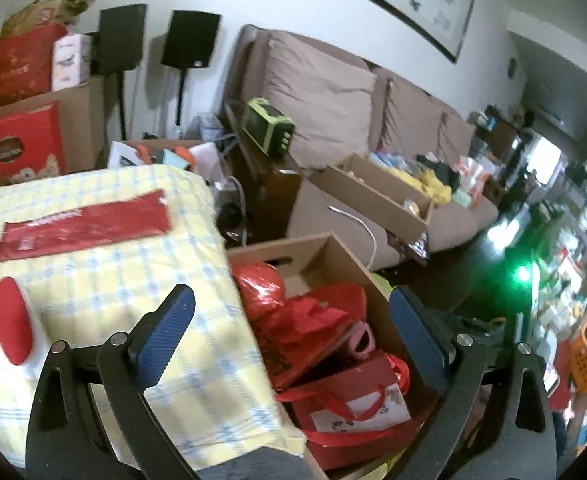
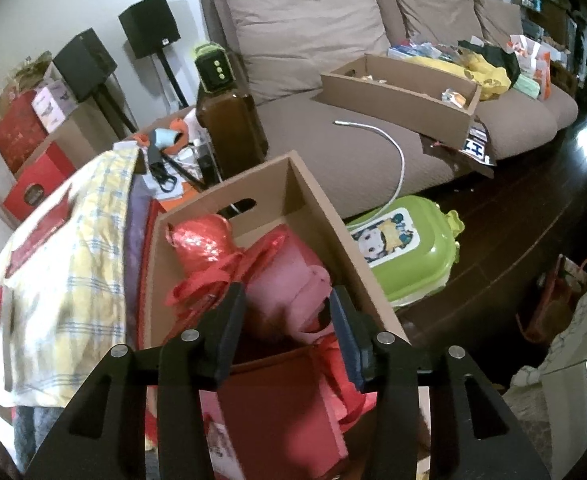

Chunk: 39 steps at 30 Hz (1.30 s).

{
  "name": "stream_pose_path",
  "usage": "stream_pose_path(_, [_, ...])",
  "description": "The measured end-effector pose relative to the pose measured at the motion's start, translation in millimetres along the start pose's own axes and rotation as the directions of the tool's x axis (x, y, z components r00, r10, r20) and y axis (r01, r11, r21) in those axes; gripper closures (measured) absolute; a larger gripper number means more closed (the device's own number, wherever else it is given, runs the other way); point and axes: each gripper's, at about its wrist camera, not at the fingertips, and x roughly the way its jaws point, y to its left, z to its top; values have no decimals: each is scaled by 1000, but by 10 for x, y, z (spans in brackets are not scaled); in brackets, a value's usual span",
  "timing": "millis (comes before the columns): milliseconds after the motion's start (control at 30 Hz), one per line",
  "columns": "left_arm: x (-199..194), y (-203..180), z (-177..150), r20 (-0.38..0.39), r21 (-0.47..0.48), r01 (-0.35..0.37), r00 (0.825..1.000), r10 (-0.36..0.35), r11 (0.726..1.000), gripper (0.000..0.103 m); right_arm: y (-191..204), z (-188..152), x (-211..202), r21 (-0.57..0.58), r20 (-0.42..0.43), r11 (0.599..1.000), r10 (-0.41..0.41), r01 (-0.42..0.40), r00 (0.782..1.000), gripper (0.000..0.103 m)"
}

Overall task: Organize objects
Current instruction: 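Withdraw both grippers from the box toward the plaid table, then close the right gripper on the white handle of the red lint brush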

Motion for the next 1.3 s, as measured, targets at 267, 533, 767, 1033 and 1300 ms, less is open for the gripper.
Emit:
stream_pose_path(267, [-589,653,365,95,-91,-119,987,128,989,5,200,99,-274,-31,53,998,53,-52,997,55])
stream_pose_path(533, [-1354,1871,554,107,-296,-316,927,360,901,5,650,141,-646,-128,95,982,154,-141,984,43])
stream_pose_path(767, [-1725,2674,418,82,-407,-411,873,480,816,5,1360,-37,-765,-308,66,931,227,-196,972,27])
stream_pose_path(1033, [-1766,3019,223,45,-445,-435,862,505,783,5,2295,-376,-592,-453,-98,839,288,-300,953,23])
stream_pose_path(1300, [-1649,2984,152,25,-421,-460,856,517,782,5,3210,-527,-354,-624,-191,719,239,-305,952,10])
